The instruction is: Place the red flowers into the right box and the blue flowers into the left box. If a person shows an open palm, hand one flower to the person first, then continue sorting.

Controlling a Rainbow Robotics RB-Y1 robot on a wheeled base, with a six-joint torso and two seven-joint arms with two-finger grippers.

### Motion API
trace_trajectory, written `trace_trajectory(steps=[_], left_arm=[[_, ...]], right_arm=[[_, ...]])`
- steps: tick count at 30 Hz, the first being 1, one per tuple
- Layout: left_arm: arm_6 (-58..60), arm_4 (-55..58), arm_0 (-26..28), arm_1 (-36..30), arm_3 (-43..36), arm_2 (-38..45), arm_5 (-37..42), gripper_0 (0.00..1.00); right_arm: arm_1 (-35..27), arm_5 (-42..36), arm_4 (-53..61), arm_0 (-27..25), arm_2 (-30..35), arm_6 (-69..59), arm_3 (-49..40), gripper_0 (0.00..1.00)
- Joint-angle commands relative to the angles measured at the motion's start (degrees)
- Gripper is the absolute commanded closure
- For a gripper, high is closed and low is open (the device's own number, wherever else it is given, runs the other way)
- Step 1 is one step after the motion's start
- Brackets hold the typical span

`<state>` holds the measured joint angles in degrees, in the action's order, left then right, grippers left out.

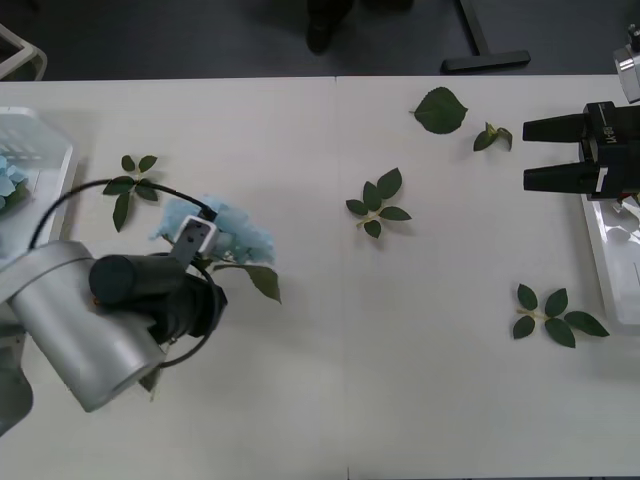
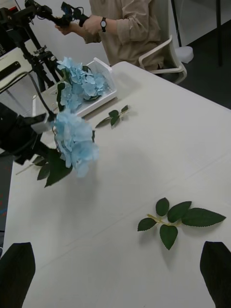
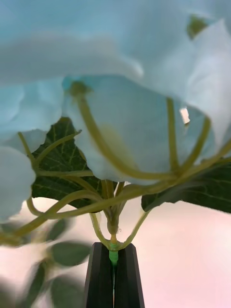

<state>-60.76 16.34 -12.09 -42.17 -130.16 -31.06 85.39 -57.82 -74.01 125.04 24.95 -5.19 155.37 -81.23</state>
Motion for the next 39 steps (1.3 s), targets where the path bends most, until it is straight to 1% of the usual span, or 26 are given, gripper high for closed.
trace_trajectory(steps=[1, 4, 5, 8, 10, 11, 13, 17, 22, 27, 30, 33, 37, 39], left_arm=[[-4.46, 2.82, -1.71, -7.31, -6.95, 11.03, 8.48, 1.0], [-8.94, 5.81, -1.62, -8.89, -7.56, 18.32, 13.84, 1.0], [-11.49, 7.13, -1.45, -9.69, -7.12, 22.45, 16.21, 1.0], [-16.41, 8.62, -1.45, -11.09, -4.75, 29.22, 18.94, 1.0], [-19.66, 9.5, -1.45, -11.71, -1.94, 33.0, 19.38, 1.0], [-22.3, 9.94, -1.45, -12.06, 0.79, 35.9, 19.29, 1.0], [-24.67, 9.76, -1.45, -12.15, 3.78, 38.36, 18.76, 1.0], [-31.09, 9.32, -1.45, -12.15, 13.18, 43.98, 14.9, 1.0], [-37.33, 6.42, -1.45, -12.15, 22.67, 48.47, 11.38, 1.0], [-38.65, 1.94, -1.36, -12.15, 27.33, 50.66, 10.5, 1.0], [-38.91, -1.13, -1.36, -12.15, 30.32, 50.84, 8.57, 1.0], [-39.0, -5.18, -1.45, -12.06, 34.63, 50.84, 4.53, 1.0], [-39.35, -5.88, -0.83, -12.06, 41.92, 52.25, -0.92, 1.0], [-39.61, -5.88, 0.05, -12.06, 44.29, 52.42, -3.82, 1.0]], right_arm=[[-2.73, 0.09, 0.9, -0.6, -0.34, -0.37, -1.91, 0.0], [-2.73, 0.09, 0.9, -0.6, -0.43, -0.37, -1.91, 0.0], [-2.73, 0.09, 0.9, -0.6, -0.34, -0.37, -1.91, 0.0], [-2.73, 0.09, 0.9, -0.6, -0.43, -0.37, -1.91, 0.0], [-2.73, 0.18, 0.9, -0.6, -0.43, -0.37, -1.91, 0.0], [-2.73, 0.27, 0.9, -0.6, -0.43, -0.37, -2.0, 0.0], [-2.73, 0.27, 0.9, -0.6, -0.43, -0.37, -2.0, 0.0], [-2.73, 0.27, 0.9, -0.6, -0.43, -0.37, -2.0, 0.0], [-2.73, 0.27, 0.9, -0.6, -0.43, -0.37, -2.0, 0.0], [-2.73, 0.27, 0.9, -0.6, -0.43, -0.37, -2.0, 0.0], [-2.73, 0.27, 0.9, -0.6, -0.43, -0.37, -2.0, 0.0], [-2.73, 0.27, 0.9, -0.6, -0.43, -0.37, -2.0, 0.0], [-2.73, 0.27, 0.9, -0.6, -0.43, -0.37, -2.0, 0.0], [-2.73, 0.27, 0.9, -0.6, -0.43, -0.37, -2.0, 0.0]])
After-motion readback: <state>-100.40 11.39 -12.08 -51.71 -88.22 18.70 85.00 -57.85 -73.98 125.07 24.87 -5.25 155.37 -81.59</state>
